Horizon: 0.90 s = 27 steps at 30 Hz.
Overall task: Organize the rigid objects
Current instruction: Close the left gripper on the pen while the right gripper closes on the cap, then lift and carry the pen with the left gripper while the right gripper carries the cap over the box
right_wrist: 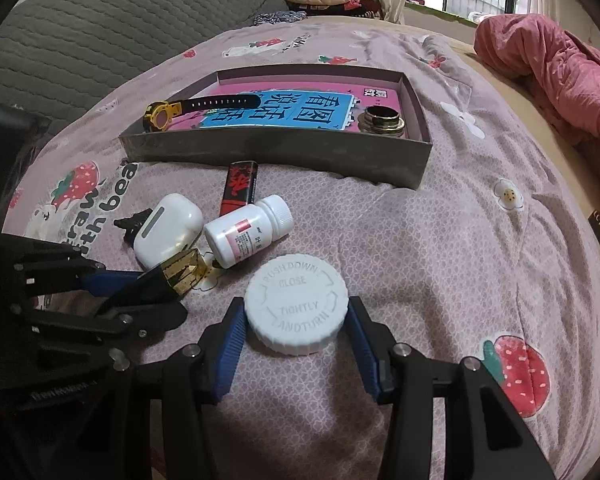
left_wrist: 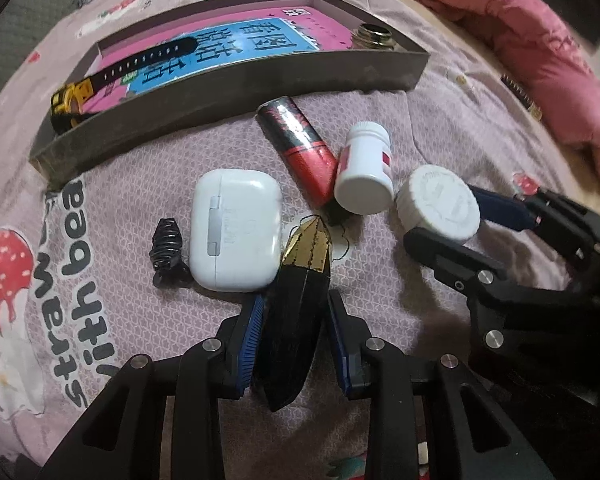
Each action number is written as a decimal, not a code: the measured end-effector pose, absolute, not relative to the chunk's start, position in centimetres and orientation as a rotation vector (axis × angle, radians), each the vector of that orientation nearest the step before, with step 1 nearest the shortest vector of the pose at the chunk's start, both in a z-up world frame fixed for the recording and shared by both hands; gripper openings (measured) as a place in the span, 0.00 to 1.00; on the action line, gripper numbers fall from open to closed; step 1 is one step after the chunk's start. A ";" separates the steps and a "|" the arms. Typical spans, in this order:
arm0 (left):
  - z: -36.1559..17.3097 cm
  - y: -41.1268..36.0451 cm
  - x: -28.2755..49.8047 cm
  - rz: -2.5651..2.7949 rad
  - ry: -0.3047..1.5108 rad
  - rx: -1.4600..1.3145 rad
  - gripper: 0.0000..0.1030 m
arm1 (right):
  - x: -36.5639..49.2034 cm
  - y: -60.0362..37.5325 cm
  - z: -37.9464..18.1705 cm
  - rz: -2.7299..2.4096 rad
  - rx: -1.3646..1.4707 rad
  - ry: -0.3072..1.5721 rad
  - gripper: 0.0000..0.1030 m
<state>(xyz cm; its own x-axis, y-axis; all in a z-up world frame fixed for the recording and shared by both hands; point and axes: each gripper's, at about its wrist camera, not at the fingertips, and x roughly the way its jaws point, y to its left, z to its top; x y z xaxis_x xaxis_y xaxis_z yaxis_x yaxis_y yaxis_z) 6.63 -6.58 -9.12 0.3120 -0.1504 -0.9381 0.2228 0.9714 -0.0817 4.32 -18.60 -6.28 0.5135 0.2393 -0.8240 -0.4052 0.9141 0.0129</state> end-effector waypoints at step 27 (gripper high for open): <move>-6.2 -4.1 3.5 -0.294 1.166 0.008 0.22 | 4.1 -18.6 -5.3 0.381 -0.165 0.932 0.48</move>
